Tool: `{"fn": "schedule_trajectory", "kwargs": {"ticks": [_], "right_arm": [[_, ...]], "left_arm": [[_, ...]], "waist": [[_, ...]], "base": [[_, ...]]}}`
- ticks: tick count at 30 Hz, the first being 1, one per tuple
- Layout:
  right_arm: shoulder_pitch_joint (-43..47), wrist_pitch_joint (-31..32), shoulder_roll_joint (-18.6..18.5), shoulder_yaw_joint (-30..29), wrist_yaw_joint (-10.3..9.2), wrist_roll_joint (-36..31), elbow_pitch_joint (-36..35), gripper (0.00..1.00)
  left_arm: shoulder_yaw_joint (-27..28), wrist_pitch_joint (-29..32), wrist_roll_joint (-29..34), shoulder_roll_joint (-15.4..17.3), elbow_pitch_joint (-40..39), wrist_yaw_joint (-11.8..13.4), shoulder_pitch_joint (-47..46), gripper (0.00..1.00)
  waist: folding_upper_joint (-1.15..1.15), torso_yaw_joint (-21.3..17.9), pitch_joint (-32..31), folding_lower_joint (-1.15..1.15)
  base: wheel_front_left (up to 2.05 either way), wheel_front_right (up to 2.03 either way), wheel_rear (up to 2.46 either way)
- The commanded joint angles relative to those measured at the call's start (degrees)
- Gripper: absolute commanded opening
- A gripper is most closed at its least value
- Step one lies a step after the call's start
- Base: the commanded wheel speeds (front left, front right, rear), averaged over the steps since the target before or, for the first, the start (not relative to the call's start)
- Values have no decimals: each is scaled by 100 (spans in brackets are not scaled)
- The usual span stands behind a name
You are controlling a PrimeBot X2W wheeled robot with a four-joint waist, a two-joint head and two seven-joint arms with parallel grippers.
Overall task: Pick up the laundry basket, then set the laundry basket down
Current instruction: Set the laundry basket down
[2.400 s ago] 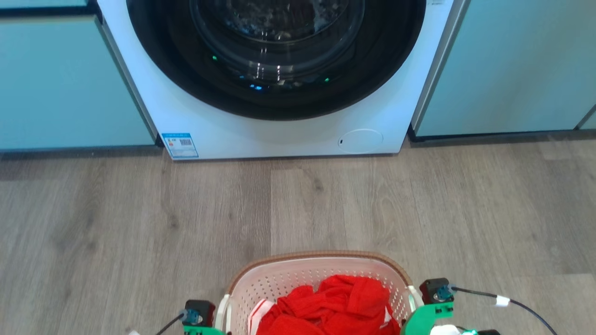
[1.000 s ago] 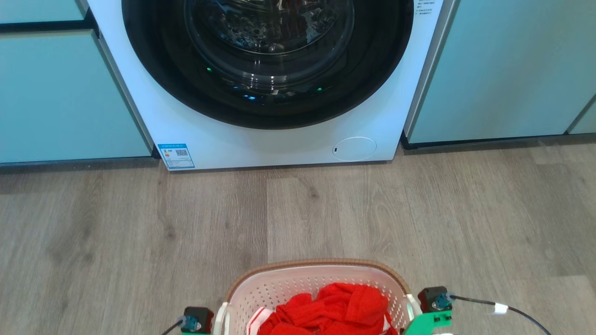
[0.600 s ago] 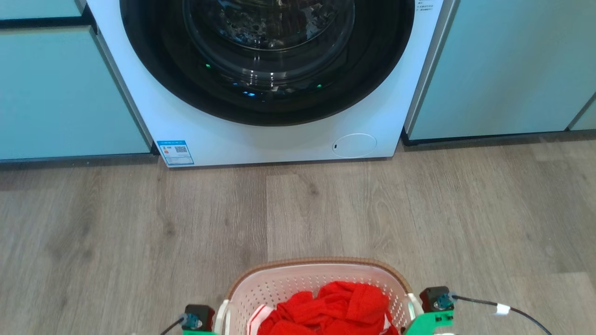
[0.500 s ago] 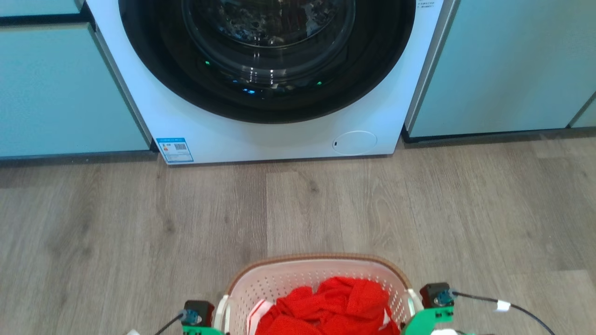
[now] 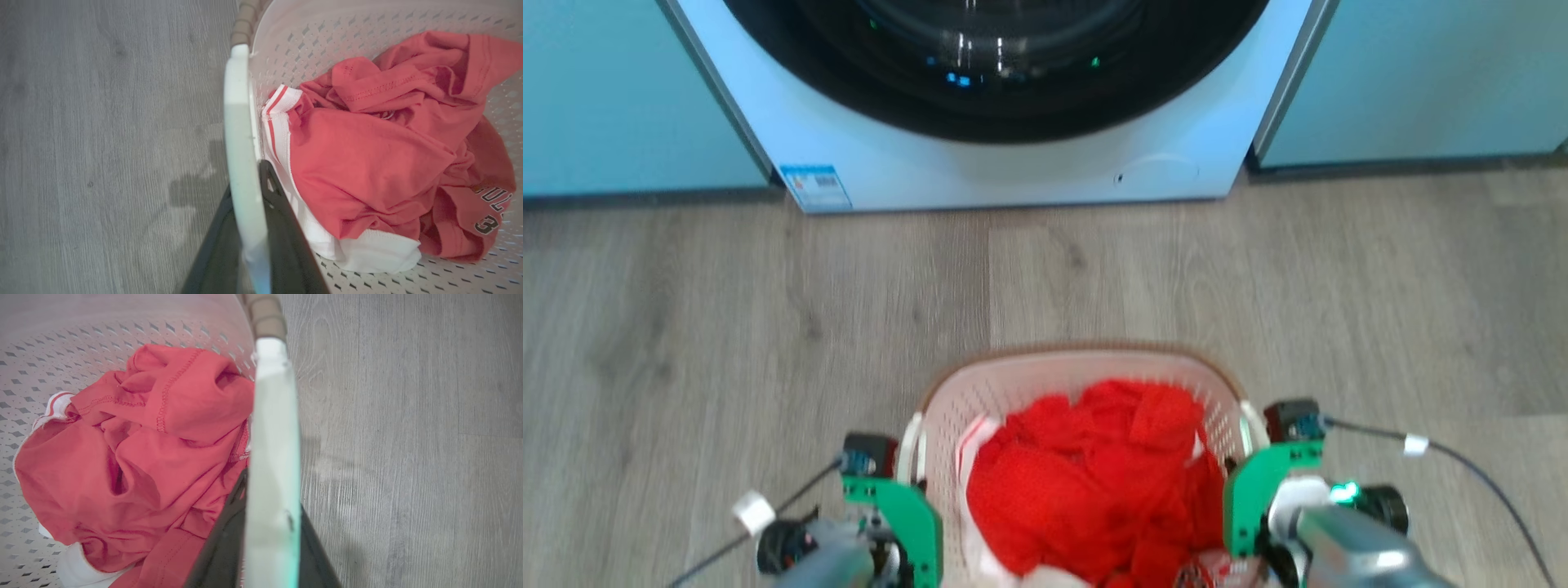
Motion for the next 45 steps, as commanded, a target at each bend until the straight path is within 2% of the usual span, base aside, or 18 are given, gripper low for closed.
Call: {"fn": "schedule_trajectory", "kwargs": {"ticks": [1, 14, 25, 32, 39, 45], "right_arm": [[-232, -126, -10, 80, 17, -60, 11, 0], [-1762, -416, -10, -180, 17, -424, 232, 0], [-2519, -474, -199, -1099, 17, -1361, 238, 0], [-2662, -480, -198, -1726, 17, -2009, 239, 0], [-2609, -481, -127, -2438, 17, -2709, 239, 0], [-2587, -481, -69, -2824, 17, -3118, 239, 0]], "left_arm": [[88, -107, 58, 144, -7, 66, -428, 0], [331, -173, 161, 144, -202, 182, -1785, 0], [806, -176, 730, 167, -598, 346, -2652, 0], [1087, -176, 1095, 158, -725, 335, -2826, 0], [1314, -176, 1412, 148, -756, 288, -2814, 0], [1403, -176, 1537, 146, -811, 256, -2791, 0]], "waist": [[0, 51, 352, 0], [0, 278, 2212, 0], [0, 425, 3488, 0], [0, 498, 3882, 0], [0, 519, 4047, 0], [0, 523, 4112, 0]], "base": [[0, 0, 0], [0, 0, 0], [0, 0, 0], [0, 0, 0], [0, 0, 0], [0, 0, 0]]}}
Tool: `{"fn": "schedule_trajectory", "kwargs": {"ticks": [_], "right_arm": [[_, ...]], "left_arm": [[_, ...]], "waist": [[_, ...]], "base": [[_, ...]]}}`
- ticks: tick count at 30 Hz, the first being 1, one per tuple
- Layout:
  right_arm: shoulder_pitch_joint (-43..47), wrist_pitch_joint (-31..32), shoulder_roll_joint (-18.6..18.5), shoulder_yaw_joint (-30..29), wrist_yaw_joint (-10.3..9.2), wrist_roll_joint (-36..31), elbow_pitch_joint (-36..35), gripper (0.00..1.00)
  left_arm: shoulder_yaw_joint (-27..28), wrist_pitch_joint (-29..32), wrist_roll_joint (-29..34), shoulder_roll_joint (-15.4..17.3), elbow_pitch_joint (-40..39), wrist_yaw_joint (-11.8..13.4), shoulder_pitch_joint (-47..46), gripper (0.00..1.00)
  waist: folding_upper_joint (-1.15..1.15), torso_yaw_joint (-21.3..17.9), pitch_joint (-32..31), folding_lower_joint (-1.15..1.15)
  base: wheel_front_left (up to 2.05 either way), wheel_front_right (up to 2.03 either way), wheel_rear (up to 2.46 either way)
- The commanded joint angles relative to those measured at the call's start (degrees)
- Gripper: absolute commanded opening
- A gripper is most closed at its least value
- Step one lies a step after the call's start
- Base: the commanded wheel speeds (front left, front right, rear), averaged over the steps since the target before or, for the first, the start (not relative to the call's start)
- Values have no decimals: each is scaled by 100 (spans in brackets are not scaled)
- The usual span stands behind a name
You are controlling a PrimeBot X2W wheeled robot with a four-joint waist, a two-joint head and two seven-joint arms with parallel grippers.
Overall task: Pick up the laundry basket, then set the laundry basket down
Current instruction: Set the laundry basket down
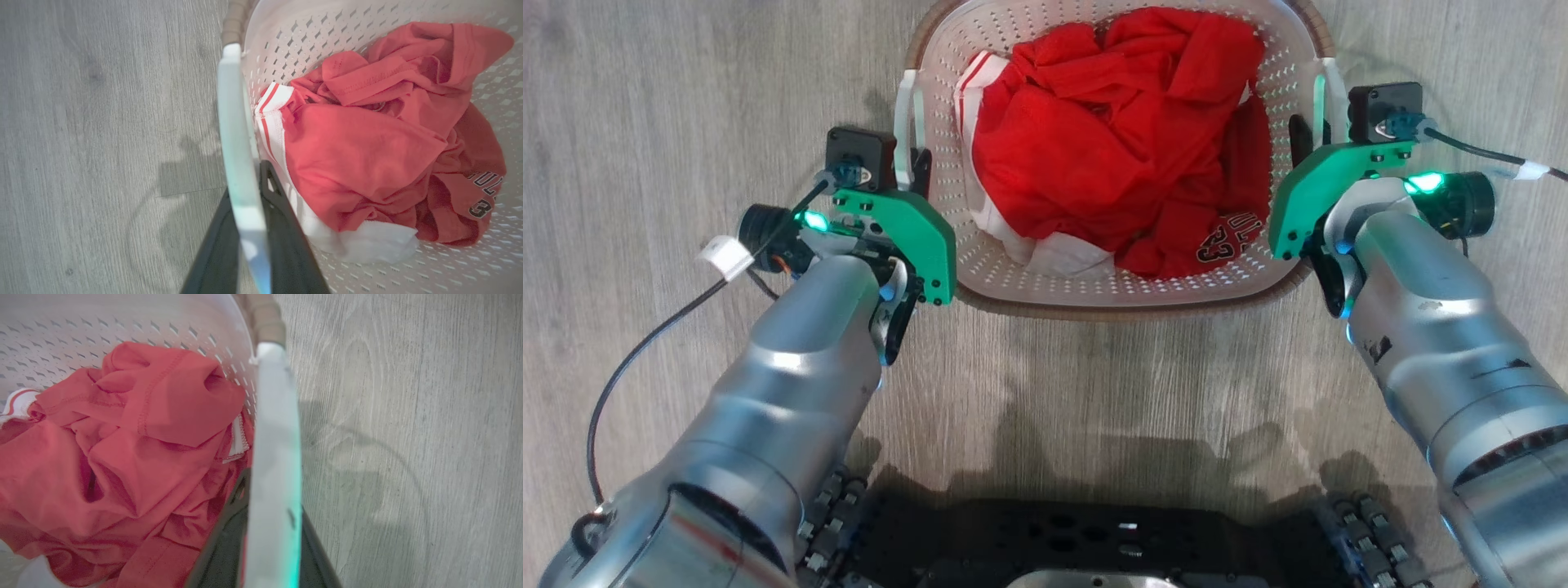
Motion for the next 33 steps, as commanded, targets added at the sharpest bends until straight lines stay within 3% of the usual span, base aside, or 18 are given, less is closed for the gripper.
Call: {"fn": "schedule_trajectory", "kwargs": {"ticks": [1, 12, 33], "right_arm": [[273, -67, 71, 77, 14, -156, -7, 0], [315, -67, 116, -530, 14, -790, -7, 0], [330, -68, 119, -492, 14, -766, -35, 0]], "left_arm": [[112, -72, 83, 171, -99, -22, -61, 0], [151, -72, 177, 170, -203, -60, -65, 0], [55, -72, 125, 170, -200, -91, -160, 0]], "waist": [[0, -1, 11, 0], [0, 24, 116, 0], [0, 25, 247, 0]], "base": [[0, 0, 0], [0, 0, 0], [0, 0, 0]]}}
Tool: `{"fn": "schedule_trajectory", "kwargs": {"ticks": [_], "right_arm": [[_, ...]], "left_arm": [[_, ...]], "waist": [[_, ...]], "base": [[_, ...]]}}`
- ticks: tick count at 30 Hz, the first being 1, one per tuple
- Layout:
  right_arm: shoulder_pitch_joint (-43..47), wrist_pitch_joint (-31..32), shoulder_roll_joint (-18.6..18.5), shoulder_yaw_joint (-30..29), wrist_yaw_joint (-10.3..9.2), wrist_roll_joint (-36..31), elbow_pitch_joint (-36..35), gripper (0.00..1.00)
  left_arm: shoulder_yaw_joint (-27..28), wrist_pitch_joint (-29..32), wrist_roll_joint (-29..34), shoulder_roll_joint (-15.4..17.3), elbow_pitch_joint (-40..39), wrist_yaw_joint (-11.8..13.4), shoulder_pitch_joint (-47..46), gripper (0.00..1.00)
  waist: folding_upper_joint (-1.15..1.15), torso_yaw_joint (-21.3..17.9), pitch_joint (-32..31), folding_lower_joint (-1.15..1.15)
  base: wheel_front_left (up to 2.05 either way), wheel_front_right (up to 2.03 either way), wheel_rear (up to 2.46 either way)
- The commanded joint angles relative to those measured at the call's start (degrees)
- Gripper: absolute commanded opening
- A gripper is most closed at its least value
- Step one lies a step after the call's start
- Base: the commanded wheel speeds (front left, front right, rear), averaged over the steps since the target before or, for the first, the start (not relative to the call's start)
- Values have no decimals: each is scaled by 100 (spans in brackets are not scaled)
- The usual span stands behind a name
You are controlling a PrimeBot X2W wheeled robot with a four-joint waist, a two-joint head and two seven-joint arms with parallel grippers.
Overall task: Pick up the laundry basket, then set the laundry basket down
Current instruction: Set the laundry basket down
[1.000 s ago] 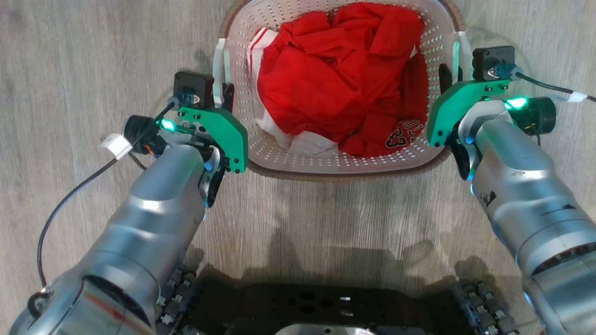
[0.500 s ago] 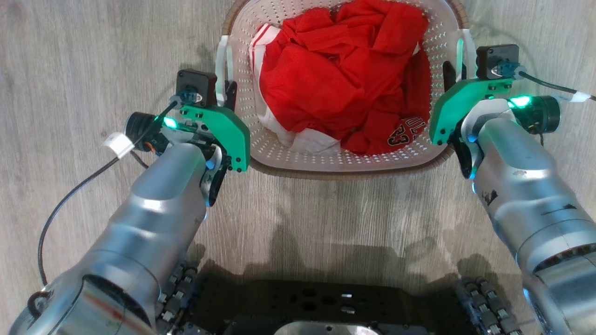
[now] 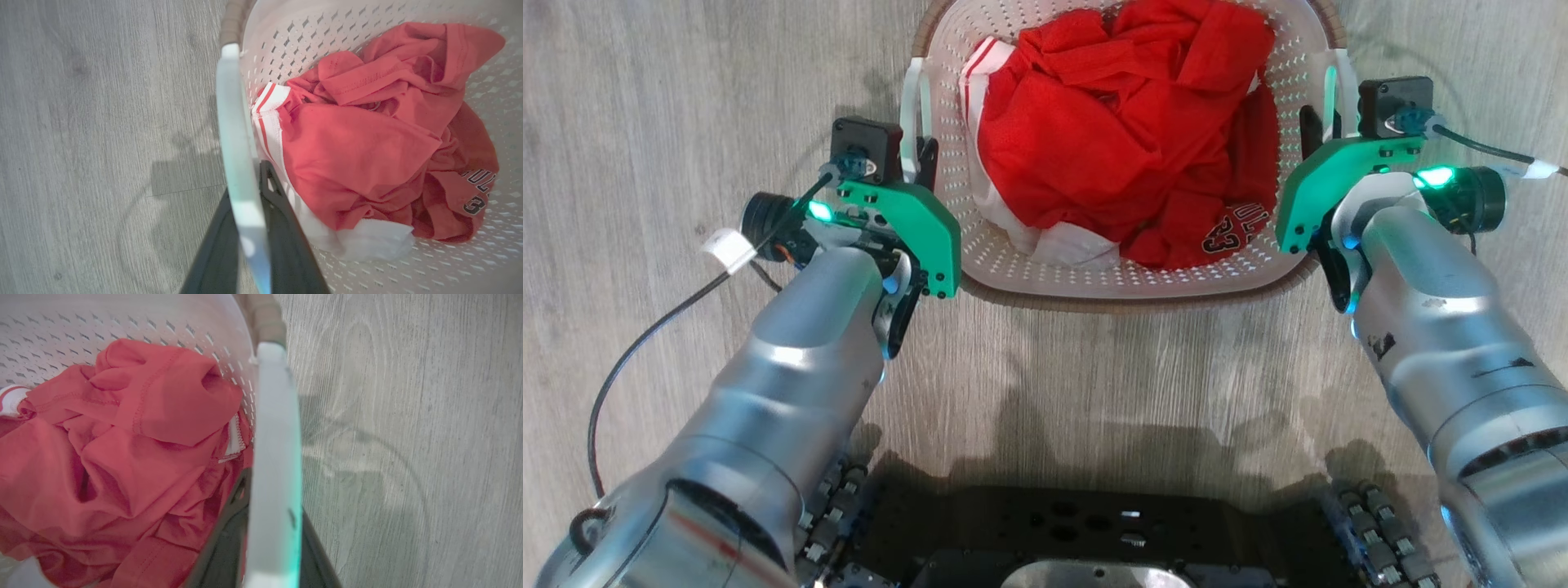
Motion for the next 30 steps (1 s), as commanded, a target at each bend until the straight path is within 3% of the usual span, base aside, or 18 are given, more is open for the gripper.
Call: {"fn": "schedule_trajectory", "kwargs": {"ticks": [1, 6, 7, 8, 9, 11, 13, 14, 15, 17, 30], "right_arm": [[316, -32, 91, 181, 13, -80, -3, 0], [310, -32, 91, 182, 13, -88, 0, 0], [308, -32, 91, 179, 13, -94, 0, 3], [308, -32, 91, 179, 13, -94, 0, 3], [303, -32, 91, 175, 13, -103, 1, 10], [295, -32, 91, 164, 13, -128, 2, 22], [288, -32, 91, 144, 13, -152, 2, 40], [286, -32, 92, 134, 13, -165, 0, 51], [286, -32, 92, 124, 13, -175, -4, 73], [290, -33, 92, 110, 13, -184, -16, 99], [366, -33, 92, -121, 13, -376, -355, 100]], "left_arm": [[54, -72, 27, 169, -83, -41, -122, 0], [41, -72, 1, 169, -90, -16, -141, 0], [48, -72, -5, 169, -97, -1, -145, 13], [48, -72, -5, 169, -97, -1, -145, 13], [54, -72, -11, 169, -100, 9, -144, 20], [59, -72, -24, 169, -94, 22, -141, 39], [61, -72, -58, 169, -67, 31, -132, 56], [59, -72, -83, 169, -52, 32, -124, 85], [53, -72, -110, 169, -40, 33, -118, 100], [48, -72, -156, 169, -42, 50, -111, 100], [364, -72, 72, 169, -229, 231, -38, 100]], "waist": [[0, -1, 13, 0], [0, -3, 27, 0], [0, -3, 29, 0], [0, -3, 29, 0], [0, -5, 31, 0], [0, -8, 32, 0], [0, -11, 27, 0], [0, -12, 21, 0], [0, -13, 13, 0], [0, -13, -5, 0], [0, -45, -283, 0]], "base": [[0, 0, 0], [0, 0, 0], [0, 0, 0], [0, 0, 0], [0, 0, 0], [0, 0, 0], [0, 0, 0], [0, 0, 0], [0, 0, 0], [0, 0, 0], [0, 0, 0]]}}
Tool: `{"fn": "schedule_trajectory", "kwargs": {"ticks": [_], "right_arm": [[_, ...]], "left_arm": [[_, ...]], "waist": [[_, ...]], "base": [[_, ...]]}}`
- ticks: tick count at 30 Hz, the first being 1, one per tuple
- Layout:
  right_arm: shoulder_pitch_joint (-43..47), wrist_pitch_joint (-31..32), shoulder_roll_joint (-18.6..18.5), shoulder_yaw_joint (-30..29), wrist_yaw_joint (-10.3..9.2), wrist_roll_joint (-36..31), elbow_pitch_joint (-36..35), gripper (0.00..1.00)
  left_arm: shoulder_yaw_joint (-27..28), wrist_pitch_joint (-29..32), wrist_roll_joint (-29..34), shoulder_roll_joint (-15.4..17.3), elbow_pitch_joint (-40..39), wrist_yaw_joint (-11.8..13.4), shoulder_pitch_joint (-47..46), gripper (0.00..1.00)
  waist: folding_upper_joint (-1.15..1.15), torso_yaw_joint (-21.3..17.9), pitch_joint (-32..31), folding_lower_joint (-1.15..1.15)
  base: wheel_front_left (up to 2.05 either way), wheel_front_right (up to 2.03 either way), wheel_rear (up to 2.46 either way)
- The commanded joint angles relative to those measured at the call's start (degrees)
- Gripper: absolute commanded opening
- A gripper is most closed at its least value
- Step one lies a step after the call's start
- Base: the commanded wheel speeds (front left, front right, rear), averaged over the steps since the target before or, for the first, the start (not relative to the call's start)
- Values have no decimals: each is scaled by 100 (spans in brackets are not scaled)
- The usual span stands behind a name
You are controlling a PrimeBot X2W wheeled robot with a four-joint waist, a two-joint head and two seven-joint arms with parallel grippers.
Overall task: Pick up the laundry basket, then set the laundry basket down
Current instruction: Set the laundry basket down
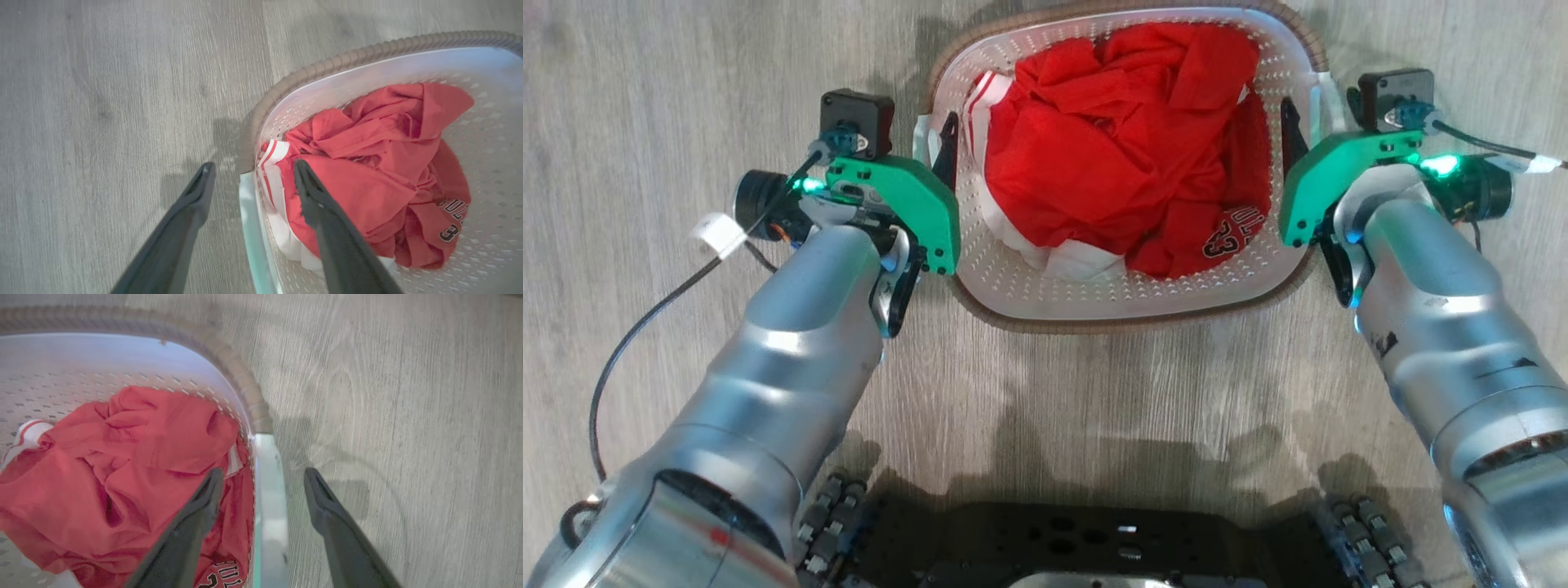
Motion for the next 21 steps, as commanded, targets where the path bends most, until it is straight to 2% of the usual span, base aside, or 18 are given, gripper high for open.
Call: {"fn": "schedule_trajectory", "kwargs": {"ticks": [1, 10, 21], "right_arm": [[306, -29, 128, 29, 13, -71, -128, 100], [582, -29, 128, -484, 13, -606, -882, 100], [1578, -29, 128, -918, 13, -864, -2325, 100]], "left_arm": [[176, -55, 66, 151, -87, 38, 106, 100], [1059, -55, 657, 158, -746, 102, 548, 100], [2727, -55, 1989, 160, -2480, -71, 2006, 100]], "waist": [[0, -8, -56, 0], [0, -34, -510, 0], [0, -147, -1570, 0]], "base": [[0, 0, 0], [0, 0, 0], [0, 0, 0]]}}
